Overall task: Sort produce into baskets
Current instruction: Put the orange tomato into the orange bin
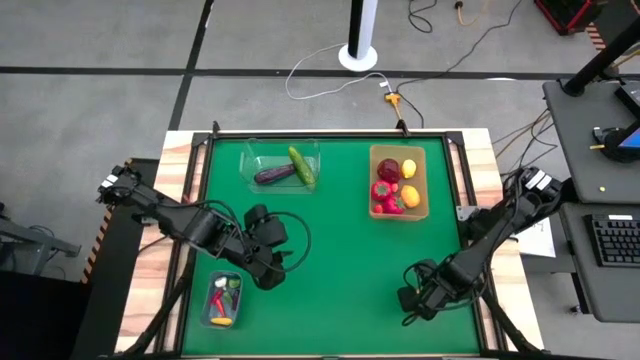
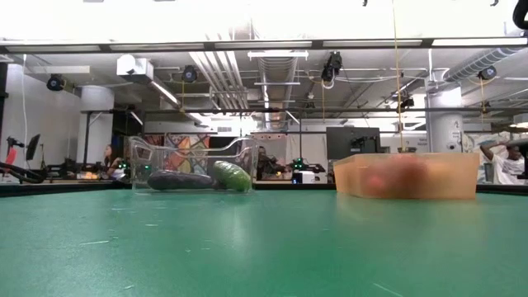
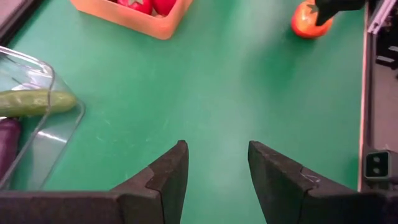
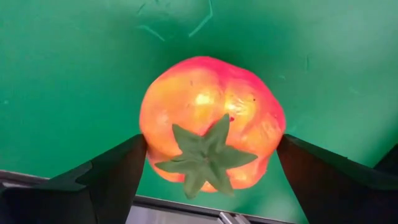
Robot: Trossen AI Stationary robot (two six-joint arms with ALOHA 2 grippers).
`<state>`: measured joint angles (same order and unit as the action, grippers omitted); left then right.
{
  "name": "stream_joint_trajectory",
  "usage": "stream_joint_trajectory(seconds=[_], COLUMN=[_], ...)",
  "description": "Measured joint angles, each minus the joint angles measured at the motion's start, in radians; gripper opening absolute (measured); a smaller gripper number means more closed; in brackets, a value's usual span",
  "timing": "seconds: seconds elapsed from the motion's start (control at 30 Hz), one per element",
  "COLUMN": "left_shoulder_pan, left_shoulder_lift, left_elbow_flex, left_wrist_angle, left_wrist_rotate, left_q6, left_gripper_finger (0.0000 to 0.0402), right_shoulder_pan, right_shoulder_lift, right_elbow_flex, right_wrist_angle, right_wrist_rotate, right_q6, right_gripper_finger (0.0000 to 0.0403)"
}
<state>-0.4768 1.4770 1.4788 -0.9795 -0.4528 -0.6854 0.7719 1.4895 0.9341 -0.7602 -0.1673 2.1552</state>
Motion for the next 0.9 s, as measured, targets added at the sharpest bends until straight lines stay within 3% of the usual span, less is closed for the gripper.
stream_joint_trajectory(seconds=[0.3, 0.63, 0.9], left_shoulder_pan=[0.001, 0.003, 0.004], left_shoulder_lift=[0.009, 0.009, 0.009], left_elbow_flex=[0.000, -0.001, -0.002], left_wrist_angle=[0.000, 0.000, 0.001], left_wrist_rotate=[-0.036, -0.089, -0.088], left_q6=[-0.003, -0.001, -0.004], left_gripper_finger=[0.0150, 0.0150, 0.0150], right_shoulder_pan=[0.000, -0.118, -0.243], right_shoulder_lift=[0.000, -0.123, -0.205], right_elbow_flex=[-0.055, -0.061, -0.059], right_wrist_angle=[0.058, 0.048, 0.056], right_wrist_rotate=[0.032, 0.342, 0.384], right_q6=[-0.019, -0.173, -0.377], right_gripper_finger=[0.0350, 0.0327, 0.0284])
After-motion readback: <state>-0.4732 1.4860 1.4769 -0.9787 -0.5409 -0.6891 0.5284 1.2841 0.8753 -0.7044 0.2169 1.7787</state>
